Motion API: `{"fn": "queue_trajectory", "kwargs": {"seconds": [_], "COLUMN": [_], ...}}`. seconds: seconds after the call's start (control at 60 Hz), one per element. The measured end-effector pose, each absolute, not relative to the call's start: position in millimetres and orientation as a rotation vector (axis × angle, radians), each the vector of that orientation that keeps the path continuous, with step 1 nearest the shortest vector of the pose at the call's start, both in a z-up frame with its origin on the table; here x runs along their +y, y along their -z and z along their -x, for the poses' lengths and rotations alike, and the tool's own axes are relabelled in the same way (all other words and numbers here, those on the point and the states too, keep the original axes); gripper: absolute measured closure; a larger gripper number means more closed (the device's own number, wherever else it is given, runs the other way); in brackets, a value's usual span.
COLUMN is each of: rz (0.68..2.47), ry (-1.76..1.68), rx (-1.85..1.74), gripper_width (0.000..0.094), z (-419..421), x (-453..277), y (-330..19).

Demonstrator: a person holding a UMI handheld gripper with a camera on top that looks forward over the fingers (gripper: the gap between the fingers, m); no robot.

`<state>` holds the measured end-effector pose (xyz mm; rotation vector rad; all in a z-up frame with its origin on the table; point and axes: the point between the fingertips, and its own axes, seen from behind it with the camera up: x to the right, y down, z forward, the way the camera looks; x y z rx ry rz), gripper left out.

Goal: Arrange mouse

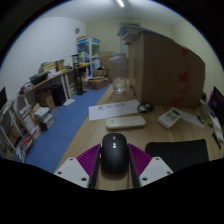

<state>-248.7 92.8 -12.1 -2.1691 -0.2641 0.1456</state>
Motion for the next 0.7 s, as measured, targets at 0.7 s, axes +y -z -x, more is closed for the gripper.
{"fn": "queue_trajectory", "kwargs": {"seconds": [0.7], "rz": [1.961], "ry": [-0.038], "rx": [-0.041], "gripper_width": [0.0577], "z": [128], "x": [70], "y": [-154]}}
